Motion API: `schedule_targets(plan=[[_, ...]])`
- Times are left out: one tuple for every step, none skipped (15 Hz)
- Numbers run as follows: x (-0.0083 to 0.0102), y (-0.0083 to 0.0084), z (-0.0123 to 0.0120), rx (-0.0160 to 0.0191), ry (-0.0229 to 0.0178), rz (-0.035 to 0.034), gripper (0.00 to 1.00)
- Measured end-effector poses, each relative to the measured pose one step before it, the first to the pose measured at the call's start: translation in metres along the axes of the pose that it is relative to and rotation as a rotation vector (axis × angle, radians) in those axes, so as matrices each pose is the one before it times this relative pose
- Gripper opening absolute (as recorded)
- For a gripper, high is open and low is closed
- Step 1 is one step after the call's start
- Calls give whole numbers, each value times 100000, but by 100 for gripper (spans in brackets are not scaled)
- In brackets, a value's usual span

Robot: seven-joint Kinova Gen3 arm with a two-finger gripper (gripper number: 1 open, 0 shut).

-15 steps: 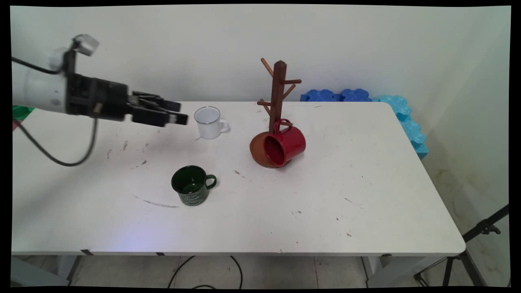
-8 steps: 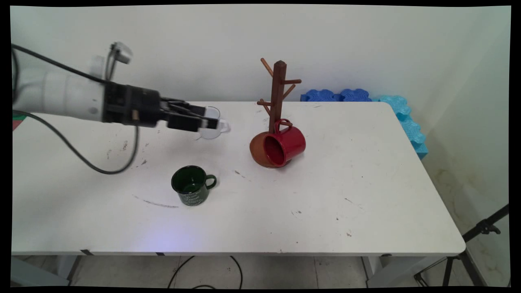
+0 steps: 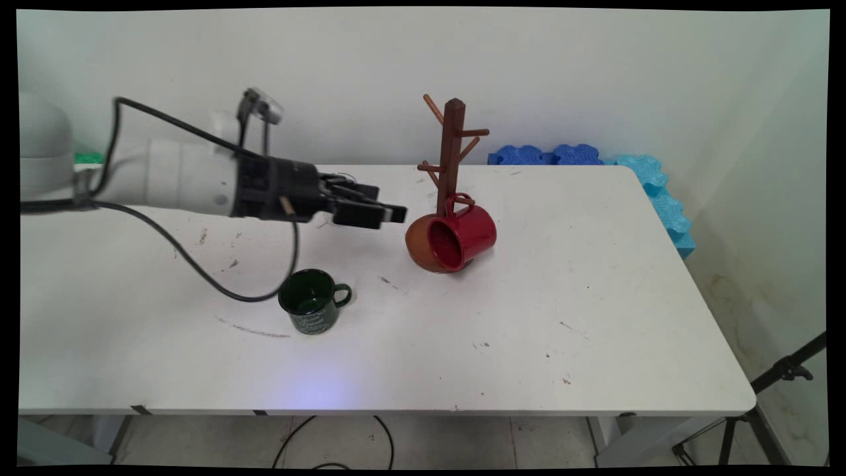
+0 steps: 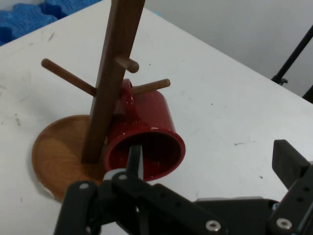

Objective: Pick up the red mug from the rack

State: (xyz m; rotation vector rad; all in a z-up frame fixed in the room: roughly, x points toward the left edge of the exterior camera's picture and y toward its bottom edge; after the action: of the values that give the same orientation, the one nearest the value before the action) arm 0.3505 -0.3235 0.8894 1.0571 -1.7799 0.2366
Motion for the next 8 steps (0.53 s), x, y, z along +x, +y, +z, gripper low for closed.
schedule_targets(plan=[[-91,348,730,571,-124,-27,100],[-79,265,584,495,-119,-95,100],[-60,152,361,395,-80,-94,100],[-96,268,486,324,-72,-204,100],[-68,165,307,127,-65,-134,100],[-83,246,455,17,-88,-131,100],[-67,150,265,56,-49,-111,100],[-109,217,350,26,-74,-139,100]])
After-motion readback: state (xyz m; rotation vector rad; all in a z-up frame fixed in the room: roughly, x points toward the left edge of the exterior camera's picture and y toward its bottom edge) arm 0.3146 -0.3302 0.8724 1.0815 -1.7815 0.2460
